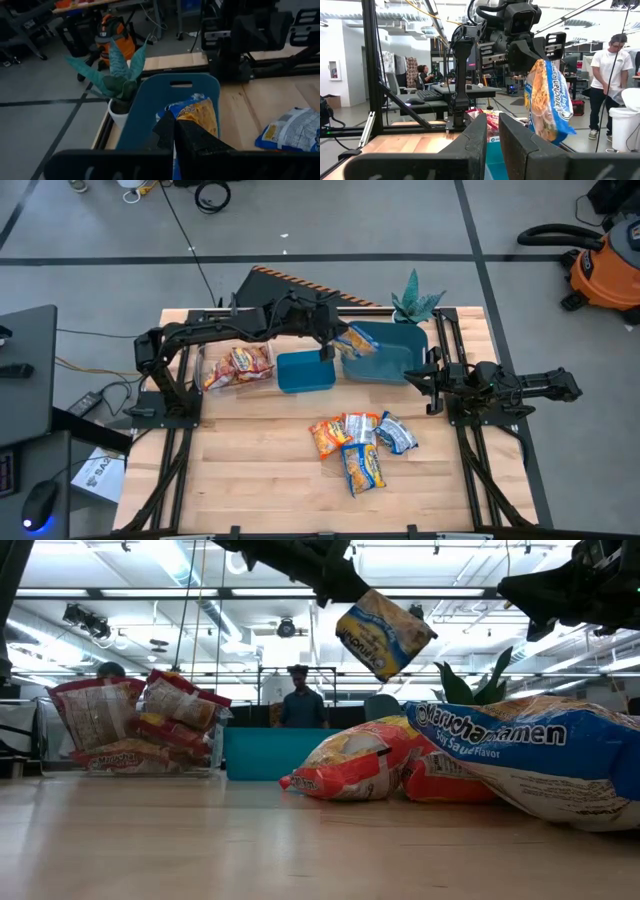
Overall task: Sort Maruchan noodles
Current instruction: Put the blue noodle pack into the green bin
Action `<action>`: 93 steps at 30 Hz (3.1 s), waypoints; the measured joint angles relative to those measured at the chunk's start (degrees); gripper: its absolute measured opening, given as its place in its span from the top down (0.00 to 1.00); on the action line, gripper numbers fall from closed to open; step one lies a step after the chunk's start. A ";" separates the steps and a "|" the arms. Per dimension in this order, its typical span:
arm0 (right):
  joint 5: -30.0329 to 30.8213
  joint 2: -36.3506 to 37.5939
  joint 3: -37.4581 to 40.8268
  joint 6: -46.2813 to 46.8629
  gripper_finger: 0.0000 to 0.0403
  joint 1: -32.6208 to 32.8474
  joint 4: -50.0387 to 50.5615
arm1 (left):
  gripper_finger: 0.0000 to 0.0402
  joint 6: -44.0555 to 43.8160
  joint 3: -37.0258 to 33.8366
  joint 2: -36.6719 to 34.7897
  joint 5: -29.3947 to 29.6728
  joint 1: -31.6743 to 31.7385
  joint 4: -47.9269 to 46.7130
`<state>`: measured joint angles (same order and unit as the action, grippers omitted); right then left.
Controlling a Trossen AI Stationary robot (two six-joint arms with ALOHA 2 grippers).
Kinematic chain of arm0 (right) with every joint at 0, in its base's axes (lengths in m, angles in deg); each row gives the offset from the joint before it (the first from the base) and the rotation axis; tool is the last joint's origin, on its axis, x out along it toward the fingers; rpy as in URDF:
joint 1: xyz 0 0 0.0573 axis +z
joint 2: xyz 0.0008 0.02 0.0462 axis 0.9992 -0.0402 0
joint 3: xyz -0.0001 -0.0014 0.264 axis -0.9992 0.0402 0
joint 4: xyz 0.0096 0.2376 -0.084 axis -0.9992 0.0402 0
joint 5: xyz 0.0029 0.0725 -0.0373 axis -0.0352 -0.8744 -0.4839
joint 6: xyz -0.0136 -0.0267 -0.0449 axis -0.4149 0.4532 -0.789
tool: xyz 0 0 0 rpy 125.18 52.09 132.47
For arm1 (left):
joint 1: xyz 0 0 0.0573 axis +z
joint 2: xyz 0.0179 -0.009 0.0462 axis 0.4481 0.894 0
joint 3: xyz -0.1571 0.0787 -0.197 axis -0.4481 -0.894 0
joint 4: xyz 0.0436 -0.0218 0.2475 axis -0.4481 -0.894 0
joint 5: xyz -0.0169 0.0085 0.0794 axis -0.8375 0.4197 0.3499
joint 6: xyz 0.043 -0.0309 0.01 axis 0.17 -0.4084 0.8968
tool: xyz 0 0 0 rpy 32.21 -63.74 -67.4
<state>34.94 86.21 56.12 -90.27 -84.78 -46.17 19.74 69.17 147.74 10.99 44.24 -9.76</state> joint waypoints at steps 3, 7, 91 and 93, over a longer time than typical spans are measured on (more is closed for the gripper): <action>-0.01 0.00 0.00 0.00 0.86 0.00 0.02 | 0.98 -0.54 0.00 1.59 0.01 0.34 4.10; -0.02 0.00 0.00 0.00 0.86 0.00 0.00 | 0.98 -3.15 -0.04 5.43 0.02 0.18 12.55; -0.01 0.02 0.00 0.00 0.86 0.00 0.00 | 0.58 -3.53 8.11 10.62 3.72 -1.13 -12.57; -0.01 0.02 0.00 0.00 0.86 0.00 0.00 | 0.58 -3.53 8.11 10.62 3.83 -1.11 -12.55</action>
<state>34.93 86.23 56.12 -90.27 -84.78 -46.17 16.21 77.28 158.35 14.82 43.13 -22.32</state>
